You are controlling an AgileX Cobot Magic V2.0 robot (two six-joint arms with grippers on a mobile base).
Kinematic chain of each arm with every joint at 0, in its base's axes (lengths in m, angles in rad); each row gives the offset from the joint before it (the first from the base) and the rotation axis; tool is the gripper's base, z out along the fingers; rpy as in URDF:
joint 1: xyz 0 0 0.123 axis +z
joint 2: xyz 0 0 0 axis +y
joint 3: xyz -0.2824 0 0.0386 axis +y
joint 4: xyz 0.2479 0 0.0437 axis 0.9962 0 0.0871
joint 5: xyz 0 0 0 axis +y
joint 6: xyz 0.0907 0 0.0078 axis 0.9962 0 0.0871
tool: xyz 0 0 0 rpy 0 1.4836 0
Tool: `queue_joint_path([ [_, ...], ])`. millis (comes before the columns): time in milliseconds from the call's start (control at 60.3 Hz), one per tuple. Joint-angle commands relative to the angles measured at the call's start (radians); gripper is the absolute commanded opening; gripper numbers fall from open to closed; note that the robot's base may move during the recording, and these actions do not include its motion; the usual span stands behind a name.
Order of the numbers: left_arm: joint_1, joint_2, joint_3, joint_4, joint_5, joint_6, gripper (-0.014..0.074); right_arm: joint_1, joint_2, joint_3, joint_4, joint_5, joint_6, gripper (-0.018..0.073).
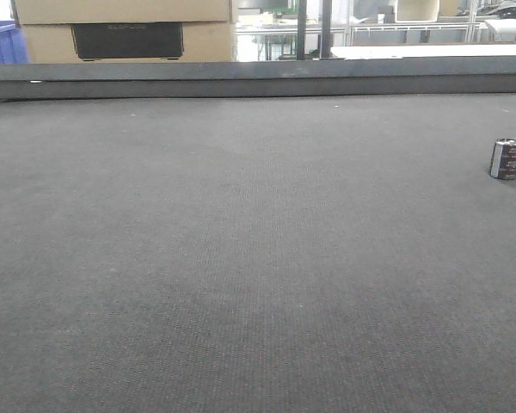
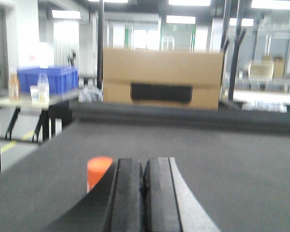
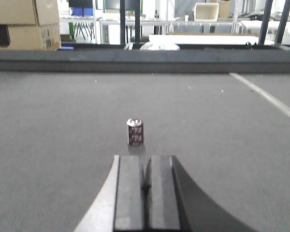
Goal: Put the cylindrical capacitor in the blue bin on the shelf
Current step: 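Move both open grippers down toward the orange cylinder and maroon capacitor, then close the right gripper around the maroon capacitor and lift it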
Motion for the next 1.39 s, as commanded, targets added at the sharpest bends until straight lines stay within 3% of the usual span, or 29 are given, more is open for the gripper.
queue_joint_path([
  [0,0.0,-0.005,-0.007,-0.006,-0.059,0.0,-0.0111,-0.006,-0.003,0.002,0.0,-0.102,-0.002,-0.0162],
  [83,0.0,-0.005,-0.088,-0.006,-0.008,0.0,-0.0111,-0.006,-0.003,-0.058,0.01,-0.104,-0.002,-0.0162],
  [166,0.0,0.004,-0.205,0.004,0.113,0.0,-0.0111,-0.006,-0.003,-0.185,0.01,-0.054,-0.002,-0.0162],
  [315,0.0,0.107,-0.433,0.029,0.352,0.0,-0.0111,-0.006,0.076,-0.454,0.01,0.179,-0.002,-0.0158],
  [365,0.0,0.159,-0.498,0.029,0.41,0.0,-0.0109,-0.006,0.139,-0.529,0.01,0.228,-0.002,-0.0118],
  [464,0.0,0.238,-0.595,0.029,0.452,0.0,-0.004,-0.006,0.284,-0.652,0.01,0.249,-0.002,0.0097],
  [580,0.0,0.3,-0.645,0.029,0.457,0.0,0.0132,-0.006,0.427,-0.733,0.01,0.249,-0.002,0.047],
  [630,0.0,0.319,-0.648,0.029,0.457,0.0,0.0227,-0.006,0.482,-0.75,0.01,0.249,-0.002,0.058],
  [762,0.0,0.352,-0.648,0.02,0.47,0.0,0.047,0.002,0.599,-0.754,0.01,0.219,-0.002,0.057],
  [878,-0.007,0.355,-0.646,0.02,0.481,0.0,0.0584,0.002,0.711,-0.754,0.01,0.196,-0.002,0.057],
  [1061,-0.039,0.355,-0.631,0.02,0.483,0.0,0.0601,0.002,0.905,-0.71,-0.02,0.111,-0.002,0.057],
  [1375,-0.045,0.355,-0.631,0.003,0.483,0.0,0.0601,0.002,1.258,-0.493,-0.028,-0.498,-0.002,0.057],
])
